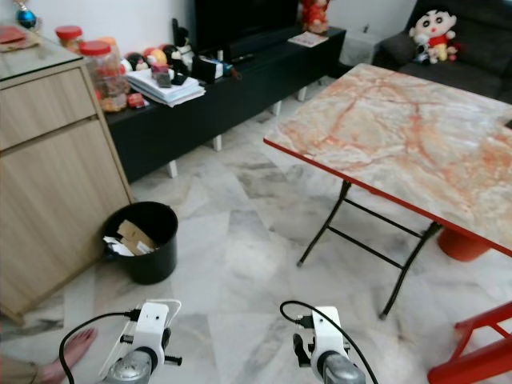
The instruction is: Picking trash to rubbish bin
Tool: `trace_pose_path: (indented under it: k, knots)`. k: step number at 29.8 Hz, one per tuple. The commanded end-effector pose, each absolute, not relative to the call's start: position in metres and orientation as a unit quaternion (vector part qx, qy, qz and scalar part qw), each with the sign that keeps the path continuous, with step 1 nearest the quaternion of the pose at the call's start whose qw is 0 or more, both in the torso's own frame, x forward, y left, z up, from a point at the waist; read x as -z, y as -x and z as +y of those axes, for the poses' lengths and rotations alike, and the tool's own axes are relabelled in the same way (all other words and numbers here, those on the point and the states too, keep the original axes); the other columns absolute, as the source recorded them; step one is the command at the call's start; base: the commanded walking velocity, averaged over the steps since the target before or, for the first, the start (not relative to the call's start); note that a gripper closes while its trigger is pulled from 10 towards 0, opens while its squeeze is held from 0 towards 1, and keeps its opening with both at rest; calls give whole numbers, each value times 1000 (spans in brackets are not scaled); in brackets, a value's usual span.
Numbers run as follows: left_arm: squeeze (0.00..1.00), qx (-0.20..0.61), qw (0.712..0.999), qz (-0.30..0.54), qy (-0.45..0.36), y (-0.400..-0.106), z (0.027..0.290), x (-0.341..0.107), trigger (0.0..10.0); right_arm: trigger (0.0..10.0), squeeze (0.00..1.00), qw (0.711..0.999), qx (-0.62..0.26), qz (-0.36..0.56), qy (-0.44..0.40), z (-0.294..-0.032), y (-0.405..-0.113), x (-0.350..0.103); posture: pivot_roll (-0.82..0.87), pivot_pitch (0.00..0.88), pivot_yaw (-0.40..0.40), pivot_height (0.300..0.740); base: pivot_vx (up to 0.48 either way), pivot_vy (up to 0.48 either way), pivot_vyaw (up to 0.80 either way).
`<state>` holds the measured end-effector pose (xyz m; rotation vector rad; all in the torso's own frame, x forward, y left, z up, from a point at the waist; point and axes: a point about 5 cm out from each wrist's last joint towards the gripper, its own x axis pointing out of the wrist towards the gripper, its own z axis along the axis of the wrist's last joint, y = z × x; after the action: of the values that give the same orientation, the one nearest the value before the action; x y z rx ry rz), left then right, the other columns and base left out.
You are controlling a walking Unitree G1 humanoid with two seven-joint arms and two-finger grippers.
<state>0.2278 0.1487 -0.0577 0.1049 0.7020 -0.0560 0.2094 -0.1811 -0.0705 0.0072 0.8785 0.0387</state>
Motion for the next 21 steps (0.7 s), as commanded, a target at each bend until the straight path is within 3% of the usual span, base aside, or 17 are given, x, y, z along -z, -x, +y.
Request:
trace_pose_path:
  k: [1,12,21]
  knots:
    - [0,25,939,340,-53,-230,148,56,10000,10000,0,906,-9,422,-7,-185,-210,70,40,54,-73,740,356,0,0]
    - [0,20,939,340,-49,-231,148,56,10000,10000,0,900,-13,436,21,-187,-206,72,41,66,-78,740,369,0,124]
    - [0,18,940,339,-47,-232,148,55,10000,10000,0,898,-14,439,33,-187,-206,72,41,65,-80,740,378,0,776]
